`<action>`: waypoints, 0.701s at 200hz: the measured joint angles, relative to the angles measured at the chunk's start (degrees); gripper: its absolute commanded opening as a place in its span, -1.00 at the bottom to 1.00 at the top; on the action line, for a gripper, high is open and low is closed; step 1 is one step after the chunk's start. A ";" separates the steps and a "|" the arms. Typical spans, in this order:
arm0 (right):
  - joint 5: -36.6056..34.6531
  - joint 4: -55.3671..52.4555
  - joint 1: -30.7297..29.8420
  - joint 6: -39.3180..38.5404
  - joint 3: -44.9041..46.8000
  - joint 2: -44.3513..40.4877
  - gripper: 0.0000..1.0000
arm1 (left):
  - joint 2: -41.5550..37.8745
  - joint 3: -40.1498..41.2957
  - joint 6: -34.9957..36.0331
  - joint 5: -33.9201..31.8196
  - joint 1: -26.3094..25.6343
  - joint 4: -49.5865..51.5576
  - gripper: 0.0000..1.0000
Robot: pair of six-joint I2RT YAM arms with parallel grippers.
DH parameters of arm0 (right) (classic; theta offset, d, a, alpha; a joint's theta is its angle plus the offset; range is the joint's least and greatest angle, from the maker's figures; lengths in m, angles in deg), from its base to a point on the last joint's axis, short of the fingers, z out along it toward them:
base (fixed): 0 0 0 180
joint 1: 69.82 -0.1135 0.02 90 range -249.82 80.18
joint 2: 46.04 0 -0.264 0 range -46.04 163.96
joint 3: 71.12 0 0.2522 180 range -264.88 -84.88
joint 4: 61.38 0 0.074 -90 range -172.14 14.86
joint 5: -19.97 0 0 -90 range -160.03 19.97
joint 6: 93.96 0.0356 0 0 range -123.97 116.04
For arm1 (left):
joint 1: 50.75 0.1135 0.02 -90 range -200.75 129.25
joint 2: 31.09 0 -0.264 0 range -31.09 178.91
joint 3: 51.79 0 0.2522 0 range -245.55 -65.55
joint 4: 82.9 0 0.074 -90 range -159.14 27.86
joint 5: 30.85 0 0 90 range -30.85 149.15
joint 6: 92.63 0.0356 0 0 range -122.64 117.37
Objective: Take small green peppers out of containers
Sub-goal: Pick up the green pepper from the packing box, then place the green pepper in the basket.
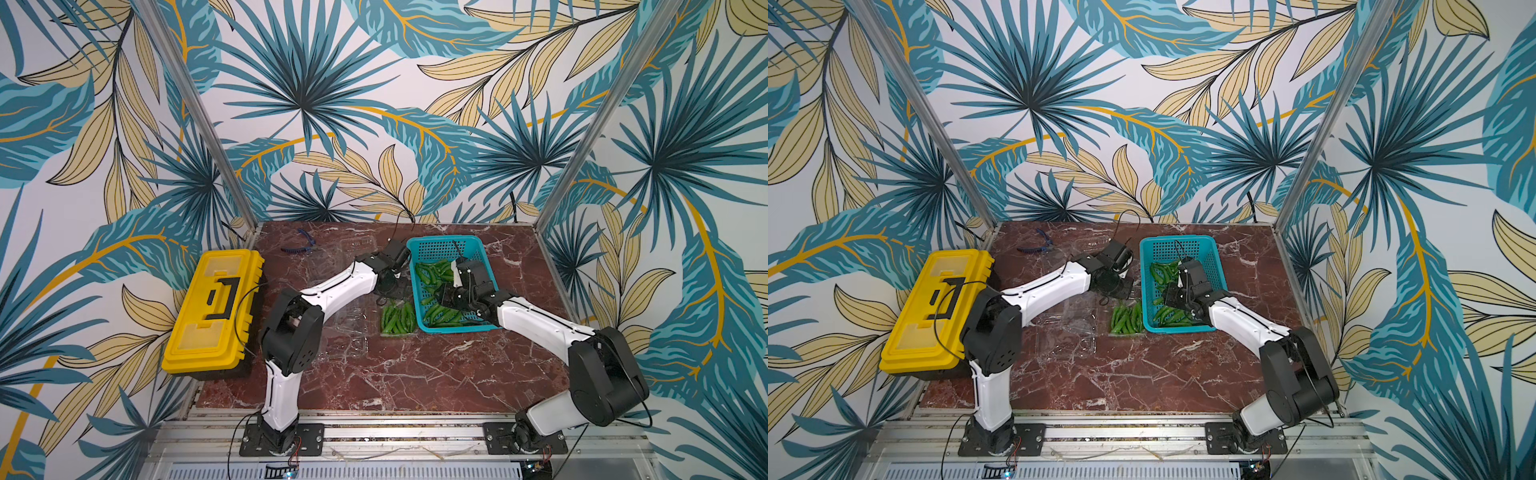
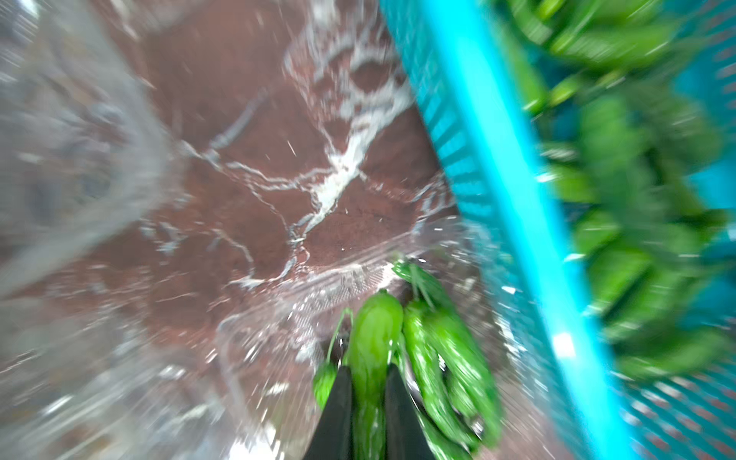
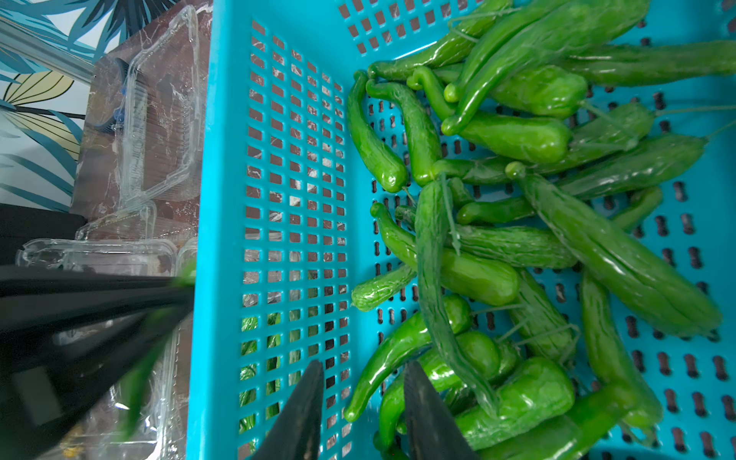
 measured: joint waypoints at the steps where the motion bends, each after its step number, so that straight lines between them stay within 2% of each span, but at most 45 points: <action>1: 0.00 0.02 0.00 0.02 0.00 0.00 -0.29 | -0.24 0.00 -0.02 -0.07 -0.02 -0.02 -1.00; 30: -2.38 0.15 0.00 0.87 0.02 -0.02 -0.29 | -7.74 -0.44 -0.15 0.13 -0.37 -0.37 -1.00; 51: -5.49 0.13 0.09 1.73 0.42 -0.61 -0.29 | -7.26 -4.31 0.39 3.56 -0.68 -0.20 -1.00; 103: -11.91 -1.64 1.73 2.86 2.25 -5.51 -0.29 | 9.81 -22.47 1.60 14.56 -3.91 -1.14 -1.00; 140: -13.94 -4.83 2.19 2.73 3.74 -9.49 -0.29 | 20.02 -29.40 1.09 18.73 -5.07 -1.14 -0.98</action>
